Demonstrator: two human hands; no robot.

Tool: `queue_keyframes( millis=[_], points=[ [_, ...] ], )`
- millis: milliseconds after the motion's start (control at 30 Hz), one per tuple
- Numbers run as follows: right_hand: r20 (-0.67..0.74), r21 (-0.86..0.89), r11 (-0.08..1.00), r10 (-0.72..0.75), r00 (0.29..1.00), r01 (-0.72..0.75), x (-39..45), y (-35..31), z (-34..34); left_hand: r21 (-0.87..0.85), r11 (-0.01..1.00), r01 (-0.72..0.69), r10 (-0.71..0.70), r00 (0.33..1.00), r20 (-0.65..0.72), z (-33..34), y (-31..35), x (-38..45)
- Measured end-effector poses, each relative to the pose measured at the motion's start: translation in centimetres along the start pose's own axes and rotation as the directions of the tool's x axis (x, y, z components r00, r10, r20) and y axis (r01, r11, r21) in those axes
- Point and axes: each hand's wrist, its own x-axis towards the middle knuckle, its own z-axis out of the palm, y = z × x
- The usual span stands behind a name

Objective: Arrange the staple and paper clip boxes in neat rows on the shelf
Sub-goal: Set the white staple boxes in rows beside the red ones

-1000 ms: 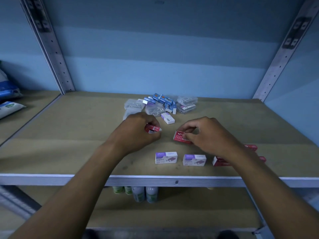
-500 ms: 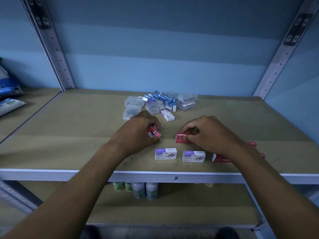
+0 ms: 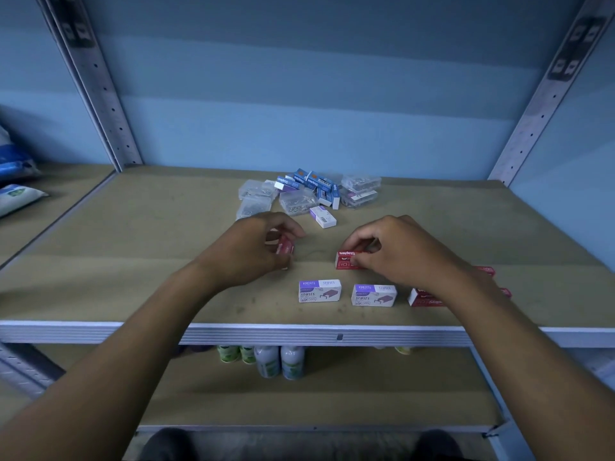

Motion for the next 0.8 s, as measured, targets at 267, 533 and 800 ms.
queue_keyframes(
  millis=[267,533,800],
  points=[
    [0.008,0.002,1.0,0.01,1.0,-0.01,-0.1,-0.3,-0.2,-0.109,0.994,0.034,-0.028,0.998,0.063,-1.2,0.6,-0.7],
    [0.026,0.011,1.0,0.027,0.999,-0.027,-0.3,-0.3,-0.3,0.153,0.988,0.002,-0.009,0.999,0.044,-0.3,0.8,-0.7],
    [0.033,0.028,0.999,0.02,0.999,-0.021,-0.5,-0.1,-0.3,0.382,0.923,-0.054,0.049,0.999,0.023,0.8,1.0,0.3]
  ],
)
